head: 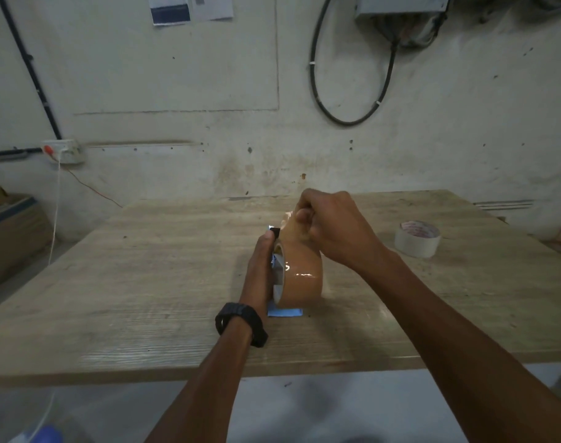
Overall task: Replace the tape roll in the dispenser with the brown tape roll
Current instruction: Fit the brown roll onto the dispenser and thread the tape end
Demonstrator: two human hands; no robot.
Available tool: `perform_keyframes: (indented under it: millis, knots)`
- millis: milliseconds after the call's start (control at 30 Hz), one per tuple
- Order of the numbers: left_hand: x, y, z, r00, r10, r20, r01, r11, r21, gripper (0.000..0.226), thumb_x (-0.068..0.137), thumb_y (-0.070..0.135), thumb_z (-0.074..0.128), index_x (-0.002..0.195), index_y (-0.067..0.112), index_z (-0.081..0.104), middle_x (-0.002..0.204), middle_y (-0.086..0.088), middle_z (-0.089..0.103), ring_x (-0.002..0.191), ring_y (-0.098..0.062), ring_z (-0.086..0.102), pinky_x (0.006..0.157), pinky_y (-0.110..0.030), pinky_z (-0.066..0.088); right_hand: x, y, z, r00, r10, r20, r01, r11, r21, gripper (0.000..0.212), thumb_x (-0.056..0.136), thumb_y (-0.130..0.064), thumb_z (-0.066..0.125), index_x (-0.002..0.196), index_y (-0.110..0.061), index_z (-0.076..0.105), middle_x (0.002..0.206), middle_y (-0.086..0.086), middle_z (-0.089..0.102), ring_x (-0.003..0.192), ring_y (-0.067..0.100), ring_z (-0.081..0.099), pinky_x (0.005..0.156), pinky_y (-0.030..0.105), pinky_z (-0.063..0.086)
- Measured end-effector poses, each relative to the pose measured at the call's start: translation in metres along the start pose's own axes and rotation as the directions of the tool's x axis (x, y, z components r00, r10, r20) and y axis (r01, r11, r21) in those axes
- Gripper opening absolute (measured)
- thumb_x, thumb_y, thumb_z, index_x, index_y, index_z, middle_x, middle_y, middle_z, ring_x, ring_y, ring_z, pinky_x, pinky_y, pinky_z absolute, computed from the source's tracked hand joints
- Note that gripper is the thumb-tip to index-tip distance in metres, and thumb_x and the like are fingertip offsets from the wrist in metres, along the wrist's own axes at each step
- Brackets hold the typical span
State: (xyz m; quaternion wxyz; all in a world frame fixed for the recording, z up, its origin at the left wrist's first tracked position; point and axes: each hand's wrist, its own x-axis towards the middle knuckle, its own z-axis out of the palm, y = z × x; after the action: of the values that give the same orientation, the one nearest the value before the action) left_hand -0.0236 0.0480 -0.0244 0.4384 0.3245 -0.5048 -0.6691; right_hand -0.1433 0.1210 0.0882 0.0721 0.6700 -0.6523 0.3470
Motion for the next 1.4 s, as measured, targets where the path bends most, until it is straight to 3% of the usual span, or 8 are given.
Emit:
perform_keyframes:
  millis: [167, 267, 400, 667, 800, 900, 1000, 1400]
  knots:
    - [-0.003, 0.006, 0.001, 1.0, -0.011, 0.013, 0.011, 0.998, -0.056, 0.077, 0.073, 0.081, 0.058, 0.123, 0.025, 0.069, 0.122, -0.014, 0.073, 0.11, -0.032, 0.069, 0.086, -0.044, 0.054, -0.004, -0.005, 0.001, 1.0, 0.016, 0.013, -0.017, 0.998, 0.059, 0.018, 0.09, 0.002, 0.059, 0.102, -0.01, 0.065, 0.086, -0.004, 0.066, 0.074, 0.002, 0.054, 0.061, 0.017, 0.045]
    - [-0.007, 0.006, 0.0, 0.995, -0.002, 0.1, 0.01, 0.997, -0.08, 0.107, 0.049, 0.089, 0.071, 0.131, 0.022, 0.064, 0.12, -0.013, 0.072, 0.099, -0.026, 0.071, 0.078, -0.039, 0.056, -0.005, -0.007, -0.001, 1.0, 0.008, 0.014, -0.009, 0.996, 0.088, 0.018, 0.091, 0.003, 0.057, 0.103, -0.01, 0.063, 0.085, -0.006, 0.065, 0.069, -0.002, 0.053, 0.06, 0.018, 0.046]
    - [-0.008, 0.004, -0.001, 0.977, 0.04, 0.21, -0.005, 0.987, -0.164, 0.126, 0.046, 0.076, 0.086, 0.146, 0.01, 0.047, 0.133, -0.024, 0.061, 0.098, -0.029, 0.07, 0.072, -0.04, 0.061, -0.008, -0.003, -0.002, 1.0, 0.016, 0.008, -0.016, 0.997, 0.08, 0.02, 0.09, 0.005, 0.056, 0.103, -0.009, 0.06, 0.068, -0.022, 0.045, 0.06, -0.008, 0.044, 0.052, 0.012, 0.031]
    - [-0.009, 0.002, -0.004, 0.948, 0.04, 0.315, 0.033, 0.974, -0.224, 0.109, 0.06, 0.056, 0.091, 0.148, 0.011, 0.046, 0.141, -0.033, 0.055, 0.116, -0.046, 0.059, 0.103, -0.069, 0.044, -0.012, 0.005, -0.001, 0.996, 0.092, -0.009, -0.091, 0.991, 0.101, 0.026, 0.09, 0.01, 0.052, 0.107, -0.01, 0.054, 0.083, -0.009, 0.054, 0.066, 0.005, 0.051, 0.05, 0.019, 0.04]
    - [-0.008, 0.003, -0.006, 0.961, 0.032, 0.274, 0.038, 0.969, -0.245, 0.102, 0.059, 0.053, 0.091, 0.143, 0.01, 0.053, 0.128, -0.019, 0.068, 0.105, -0.033, 0.07, 0.082, -0.046, 0.06, -0.011, 0.007, 0.0, 0.985, 0.171, -0.001, -0.163, 0.939, 0.302, 0.013, 0.099, -0.002, 0.052, 0.096, -0.014, 0.056, 0.075, -0.008, 0.058, 0.057, 0.003, 0.056, 0.043, 0.017, 0.041]
    - [-0.009, 0.002, -0.008, 0.972, -0.035, 0.233, 0.098, 0.959, -0.265, 0.081, 0.082, 0.053, 0.073, 0.145, 0.006, 0.052, 0.134, -0.027, 0.063, 0.106, -0.035, 0.069, 0.082, -0.045, 0.059, -0.013, 0.006, 0.001, 0.974, 0.223, 0.038, -0.219, 0.887, 0.408, 0.013, 0.102, -0.018, 0.051, 0.095, -0.011, 0.06, 0.08, 0.004, 0.066, 0.05, 0.012, 0.063, 0.038, 0.017, 0.045]
    - [-0.009, 0.002, -0.008, 0.974, -0.057, 0.217, 0.11, 0.964, -0.243, 0.062, 0.092, 0.05, 0.054, 0.137, 0.008, 0.061, 0.113, -0.017, 0.075, 0.093, -0.029, 0.075, 0.077, -0.041, 0.061, -0.014, 0.008, 0.004, 0.966, 0.255, 0.052, -0.251, 0.86, 0.444, 0.016, 0.1, -0.02, 0.054, 0.092, -0.01, 0.064, 0.078, 0.006, 0.069, 0.051, 0.013, 0.063, 0.043, 0.021, 0.047]
    - [-0.009, 0.002, -0.008, 0.977, -0.06, 0.206, 0.1, 0.976, -0.192, 0.063, 0.09, 0.05, 0.059, 0.14, 0.011, 0.057, 0.095, -0.008, 0.077, 0.081, -0.024, 0.074, 0.073, -0.04, 0.055, -0.009, 0.02, 0.003, 0.924, 0.321, 0.207, -0.381, 0.733, 0.563, 0.012, 0.091, -0.01, 0.068, 0.083, -0.002, 0.074, 0.071, 0.012, 0.073, 0.055, 0.018, 0.068, 0.053, 0.026, 0.054]
